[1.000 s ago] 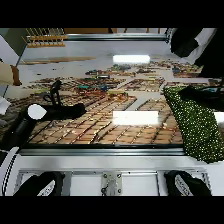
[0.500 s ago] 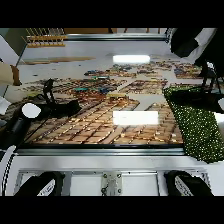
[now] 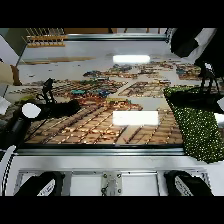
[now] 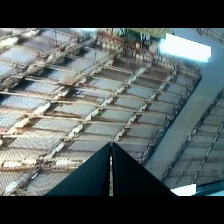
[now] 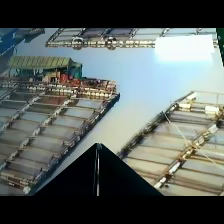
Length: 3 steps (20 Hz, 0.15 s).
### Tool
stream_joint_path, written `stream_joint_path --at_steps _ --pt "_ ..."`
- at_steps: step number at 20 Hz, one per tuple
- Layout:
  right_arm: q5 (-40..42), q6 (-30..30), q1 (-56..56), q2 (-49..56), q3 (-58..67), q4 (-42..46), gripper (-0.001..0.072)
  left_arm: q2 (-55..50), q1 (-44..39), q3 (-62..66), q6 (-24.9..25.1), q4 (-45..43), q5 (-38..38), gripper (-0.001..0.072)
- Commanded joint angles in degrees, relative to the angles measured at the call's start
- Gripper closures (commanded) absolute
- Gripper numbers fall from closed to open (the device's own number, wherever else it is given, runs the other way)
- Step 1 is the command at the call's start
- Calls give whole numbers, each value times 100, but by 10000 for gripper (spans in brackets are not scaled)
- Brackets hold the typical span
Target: Fold the clothes and pants, and hang the long-sleeved shirts on hangers.
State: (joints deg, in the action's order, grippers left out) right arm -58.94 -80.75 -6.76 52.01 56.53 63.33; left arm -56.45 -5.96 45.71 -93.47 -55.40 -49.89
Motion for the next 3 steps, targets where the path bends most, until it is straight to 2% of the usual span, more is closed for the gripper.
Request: stream_joint_path --at_steps 1,3 --pt "-2 -2 7 4 4 -4 699 -4 4 -2 0 -2 2 705" --pt "-2 -2 7 4 4 -4 699 -4 4 -2 0 -2 4 705"
